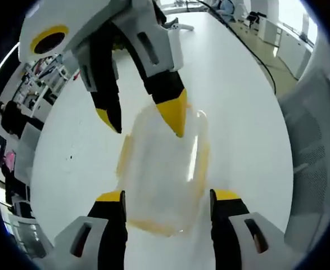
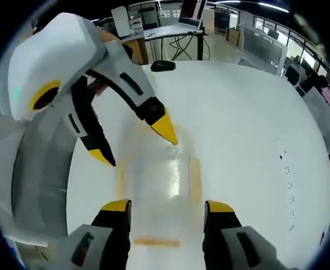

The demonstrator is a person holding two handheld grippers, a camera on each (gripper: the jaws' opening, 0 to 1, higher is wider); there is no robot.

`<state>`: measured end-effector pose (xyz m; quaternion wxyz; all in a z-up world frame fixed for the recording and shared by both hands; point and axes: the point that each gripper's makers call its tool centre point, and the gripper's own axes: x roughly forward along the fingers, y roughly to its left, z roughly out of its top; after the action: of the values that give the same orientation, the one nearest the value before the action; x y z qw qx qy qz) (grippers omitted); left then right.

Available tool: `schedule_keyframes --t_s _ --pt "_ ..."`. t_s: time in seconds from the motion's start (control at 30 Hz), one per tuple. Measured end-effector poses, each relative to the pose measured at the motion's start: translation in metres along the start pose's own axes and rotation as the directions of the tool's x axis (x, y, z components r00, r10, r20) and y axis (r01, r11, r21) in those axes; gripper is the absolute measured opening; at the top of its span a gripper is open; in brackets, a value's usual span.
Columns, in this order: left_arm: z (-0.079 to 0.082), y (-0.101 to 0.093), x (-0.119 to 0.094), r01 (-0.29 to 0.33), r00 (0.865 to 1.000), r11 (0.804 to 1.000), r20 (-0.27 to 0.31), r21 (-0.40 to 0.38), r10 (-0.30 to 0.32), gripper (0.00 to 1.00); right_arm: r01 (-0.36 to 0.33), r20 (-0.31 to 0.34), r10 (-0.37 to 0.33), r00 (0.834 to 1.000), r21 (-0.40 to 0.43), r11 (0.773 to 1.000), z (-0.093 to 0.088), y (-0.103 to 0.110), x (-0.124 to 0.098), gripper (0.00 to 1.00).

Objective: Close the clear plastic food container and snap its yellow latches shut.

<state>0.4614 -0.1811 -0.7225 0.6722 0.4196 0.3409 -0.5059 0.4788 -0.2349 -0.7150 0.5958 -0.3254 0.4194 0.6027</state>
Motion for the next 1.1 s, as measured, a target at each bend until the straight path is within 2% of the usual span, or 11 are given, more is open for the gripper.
schedule_keyframes --t_s 0.17,0.37,0.47,0.57,0.6,0.8,1.0,1.1 --pt "-0.004 0.005 -0.002 0.008 1.000 1.000 -0.008 0.007 -0.008 0.61 0.011 -0.024 -0.012 1.000 -0.025 1.000 -0.009 0.003 -0.001 0.53" --pt "-0.017 0.004 0.002 0.043 0.998 0.999 -0.049 0.014 -0.043 0.65 0.009 -0.018 -0.010 1.000 -0.012 1.000 -0.017 0.011 -0.001 0.55" --pt "-0.022 0.004 0.005 0.057 0.997 0.998 -0.062 0.017 -0.056 0.66 0.024 -0.042 -0.026 0.999 -0.042 0.999 -0.023 0.014 0.000 0.56" --pt "-0.026 0.004 0.008 0.065 0.995 0.997 -0.082 0.037 -0.062 0.67 0.037 -0.039 -0.039 0.998 -0.049 0.998 -0.024 0.016 0.001 0.58" --pt "-0.024 0.006 0.008 0.059 0.996 0.996 -0.073 0.062 -0.055 0.67 0.041 -0.038 -0.043 0.998 -0.050 0.998 -0.025 0.016 0.001 0.58" --pt "-0.022 0.009 0.012 0.054 0.995 0.995 -0.094 0.087 -0.046 0.69 0.090 -0.041 -0.094 0.995 -0.085 0.992 -0.028 0.015 0.008 0.63" --pt "-0.014 0.014 0.015 0.039 0.996 0.993 -0.081 0.113 -0.029 0.70 0.136 -0.012 -0.137 0.991 -0.067 0.988 -0.023 0.010 0.012 0.65" --pt "-0.014 0.015 0.020 0.041 0.996 0.991 -0.088 0.124 -0.030 0.72 0.134 -0.013 -0.135 0.991 -0.062 0.989 -0.023 0.011 0.013 0.66"
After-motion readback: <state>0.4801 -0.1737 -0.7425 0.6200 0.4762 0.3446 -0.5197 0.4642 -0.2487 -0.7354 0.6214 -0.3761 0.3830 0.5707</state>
